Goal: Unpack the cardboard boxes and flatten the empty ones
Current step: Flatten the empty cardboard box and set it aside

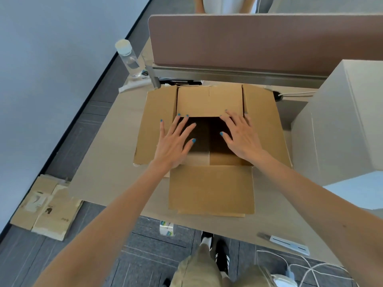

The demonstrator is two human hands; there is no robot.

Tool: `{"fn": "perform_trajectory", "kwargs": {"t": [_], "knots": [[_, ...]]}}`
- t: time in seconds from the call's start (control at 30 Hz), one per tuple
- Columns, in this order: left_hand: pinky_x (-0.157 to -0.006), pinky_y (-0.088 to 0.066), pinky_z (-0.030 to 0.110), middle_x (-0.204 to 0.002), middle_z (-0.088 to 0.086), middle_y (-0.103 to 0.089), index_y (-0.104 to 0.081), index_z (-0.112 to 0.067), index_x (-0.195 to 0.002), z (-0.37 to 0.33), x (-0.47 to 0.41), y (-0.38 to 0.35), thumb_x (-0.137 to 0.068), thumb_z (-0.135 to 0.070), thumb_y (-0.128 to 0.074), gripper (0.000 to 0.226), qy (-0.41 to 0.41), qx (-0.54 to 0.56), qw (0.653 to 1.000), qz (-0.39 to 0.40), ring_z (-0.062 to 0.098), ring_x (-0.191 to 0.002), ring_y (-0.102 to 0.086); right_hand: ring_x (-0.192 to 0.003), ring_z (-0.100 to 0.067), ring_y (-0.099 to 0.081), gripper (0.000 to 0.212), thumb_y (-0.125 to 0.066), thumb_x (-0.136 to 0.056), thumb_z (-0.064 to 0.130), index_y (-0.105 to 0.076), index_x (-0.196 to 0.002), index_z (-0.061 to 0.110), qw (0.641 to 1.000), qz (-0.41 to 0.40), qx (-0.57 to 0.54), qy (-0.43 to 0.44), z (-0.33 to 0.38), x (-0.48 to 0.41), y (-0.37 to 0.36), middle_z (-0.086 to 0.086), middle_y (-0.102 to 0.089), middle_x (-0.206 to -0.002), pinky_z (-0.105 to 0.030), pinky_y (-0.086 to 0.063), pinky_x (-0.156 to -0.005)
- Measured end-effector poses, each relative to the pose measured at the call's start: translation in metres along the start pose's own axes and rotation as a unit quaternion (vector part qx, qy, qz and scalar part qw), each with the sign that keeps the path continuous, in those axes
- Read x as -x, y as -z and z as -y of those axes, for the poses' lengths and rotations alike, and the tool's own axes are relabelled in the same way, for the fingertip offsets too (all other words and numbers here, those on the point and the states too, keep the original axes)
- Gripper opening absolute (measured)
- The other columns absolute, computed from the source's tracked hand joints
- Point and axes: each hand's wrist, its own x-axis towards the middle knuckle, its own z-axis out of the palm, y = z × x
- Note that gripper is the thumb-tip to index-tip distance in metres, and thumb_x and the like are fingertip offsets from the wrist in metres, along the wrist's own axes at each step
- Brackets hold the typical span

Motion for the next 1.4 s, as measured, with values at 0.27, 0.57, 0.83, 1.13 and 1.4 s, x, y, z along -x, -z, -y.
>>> {"fn": "perform_trajectory", "kwargs": {"t": [0.27, 0.57, 0.83, 1.13, 1.4], "knots": [[-0.122, -0.007, 0.054, -0.166, 0.003, -0.009, -0.020, -0.028, -0.157, 0.015, -0.077, -0.016, -0.101, -0.042, -0.044, 0.062, -0.019, -0.008, 1.000, 0.008, 0.025, -0.153, -0.001, -0.143, -0.027, -0.025, 0.072, -0.067, -0.085, 0.019, -0.031, -0.146, 0.018, 0.997, 0.041, 0.069, -0.015, -0.014, -0.059, -0.019, -0.008, -0.021, -0.158, -0.043, -0.019, -0.119], [-0.122, -0.018, 0.048, -0.164, 0.003, -0.021, -0.029, -0.025, -0.153, 0.031, -0.113, -0.016, -0.102, -0.034, -0.050, 0.056, -0.057, 0.029, 0.997, 0.046, 0.026, -0.152, -0.012, -0.141, -0.027, -0.029, 0.057, -0.056, -0.087, 0.016, -0.039, -0.142, 0.014, 0.997, 0.054, 0.054, 0.012, -0.026, -0.088, -0.014, -0.009, -0.031, -0.154, -0.039, -0.028, -0.114], [-0.112, -0.031, 0.039, -0.150, -0.001, -0.047, -0.042, -0.028, -0.148, 0.053, -0.138, 0.029, -0.107, -0.036, -0.029, 0.044, -0.109, 0.074, 0.991, 0.016, 0.020, -0.138, -0.042, -0.097, -0.022, -0.065, 0.029, -0.052, -0.086, 0.024, -0.068, -0.107, 0.011, 0.992, -0.102, -0.006, 0.070, -0.032, -0.115, 0.017, -0.005, -0.070, -0.107, -0.028, -0.049, -0.079], [-0.106, -0.039, 0.045, -0.134, 0.006, -0.061, -0.055, -0.016, -0.139, 0.078, -0.209, 0.048, -0.090, -0.003, -0.060, 0.051, -0.049, 0.098, 0.975, -0.195, 0.029, -0.120, -0.056, -0.105, -0.025, -0.057, 0.021, -0.055, -0.094, 0.009, -0.055, -0.114, 0.007, 0.965, -0.258, 0.023, 0.046, -0.040, -0.188, 0.040, -0.011, -0.058, -0.118, -0.033, -0.046, -0.092], [-0.111, -0.035, 0.046, -0.167, 0.001, -0.001, -0.001, -0.031, -0.158, 0.095, -0.213, 0.014, -0.095, -0.027, -0.061, 0.088, 0.034, 0.136, 0.987, -0.075, 0.027, -0.147, -0.026, -0.148, -0.025, -0.015, 0.071, -0.060, -0.091, 0.016, -0.024, -0.152, 0.011, 0.990, -0.100, 0.102, 0.016, -0.048, -0.208, 0.015, -0.008, -0.017, -0.160, -0.042, -0.020, -0.119]]}}
